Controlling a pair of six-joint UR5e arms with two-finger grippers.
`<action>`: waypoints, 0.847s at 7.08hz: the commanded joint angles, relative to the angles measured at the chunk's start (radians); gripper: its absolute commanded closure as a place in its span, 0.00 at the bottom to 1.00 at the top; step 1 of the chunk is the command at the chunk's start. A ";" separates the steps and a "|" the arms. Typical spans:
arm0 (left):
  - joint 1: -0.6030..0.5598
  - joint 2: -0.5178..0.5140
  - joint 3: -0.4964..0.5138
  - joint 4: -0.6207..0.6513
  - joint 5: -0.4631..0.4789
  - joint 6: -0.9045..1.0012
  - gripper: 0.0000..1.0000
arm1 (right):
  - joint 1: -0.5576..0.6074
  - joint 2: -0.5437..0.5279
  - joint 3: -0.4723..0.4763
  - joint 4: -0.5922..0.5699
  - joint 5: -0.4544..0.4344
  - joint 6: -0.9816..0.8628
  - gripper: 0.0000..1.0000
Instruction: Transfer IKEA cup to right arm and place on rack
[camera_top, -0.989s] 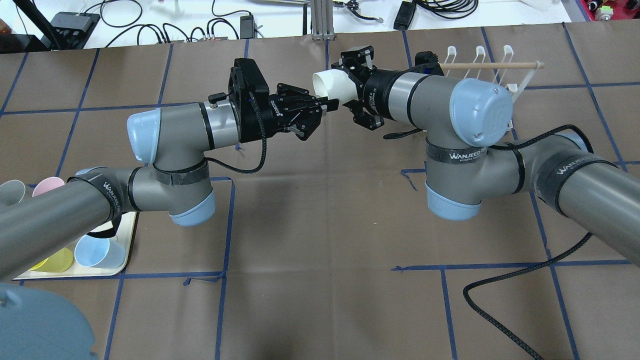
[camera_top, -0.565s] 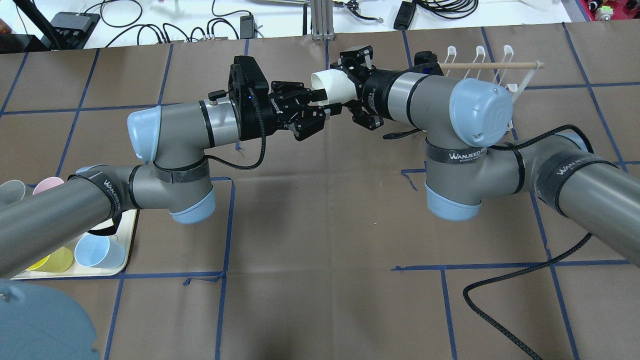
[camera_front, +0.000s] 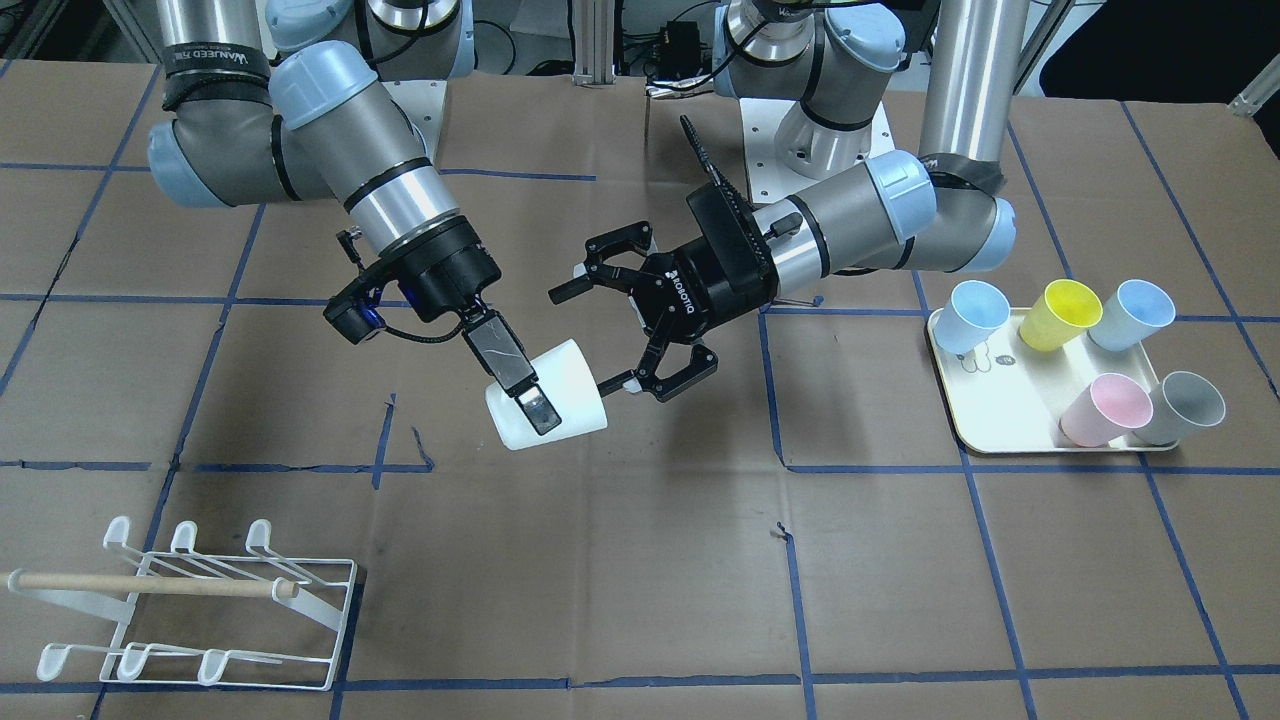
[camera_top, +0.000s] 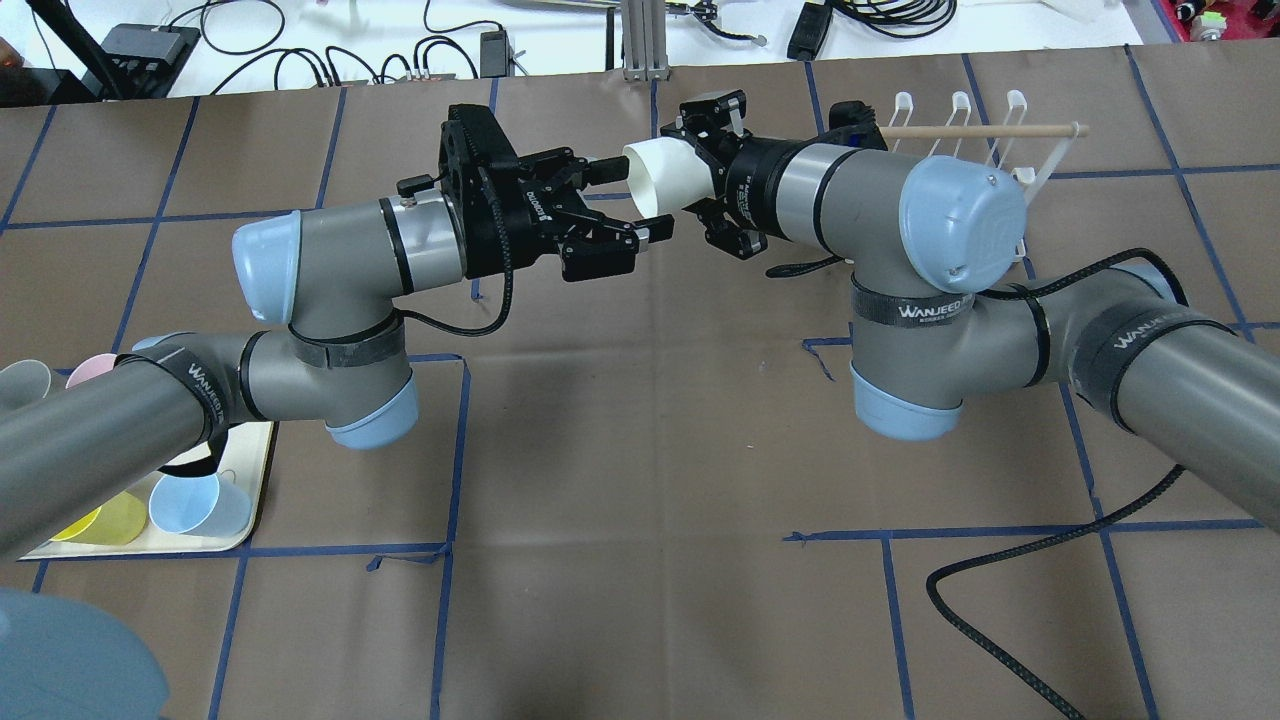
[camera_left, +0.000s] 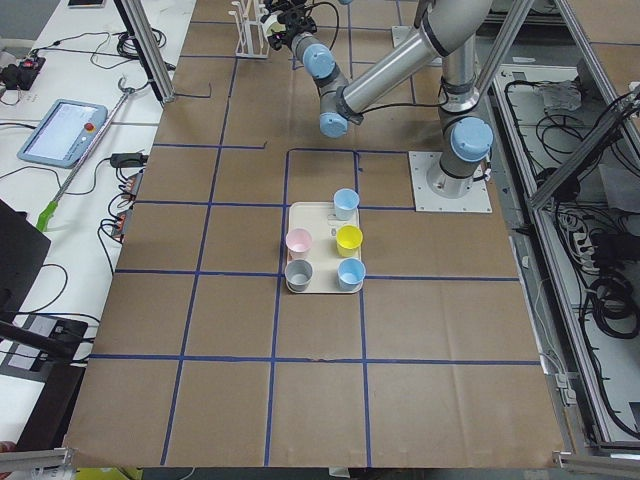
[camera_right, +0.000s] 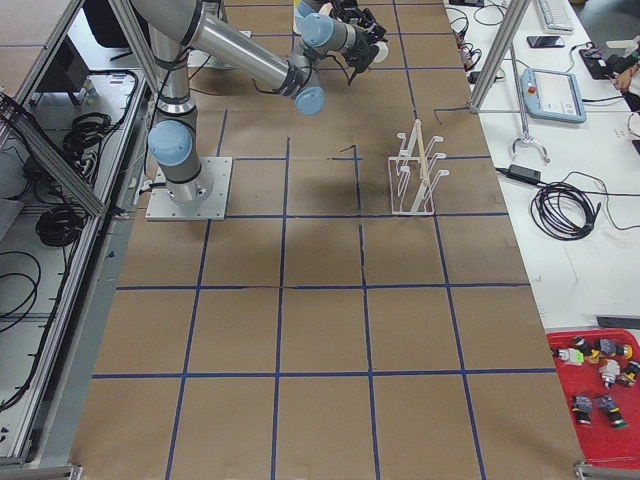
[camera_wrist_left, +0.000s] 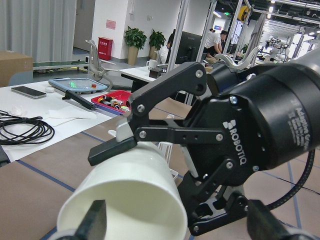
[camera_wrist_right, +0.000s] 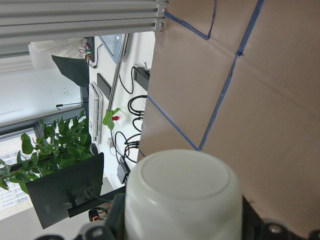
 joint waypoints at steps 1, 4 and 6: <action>0.100 0.004 -0.076 0.110 -0.063 -0.028 0.01 | -0.019 0.003 -0.027 -0.003 -0.004 -0.008 0.62; 0.179 -0.037 0.021 0.104 -0.041 -0.134 0.01 | -0.156 0.006 -0.073 -0.003 -0.003 -0.353 0.70; 0.162 -0.047 0.138 -0.080 0.261 -0.185 0.02 | -0.183 0.053 -0.104 -0.008 -0.016 -0.654 0.83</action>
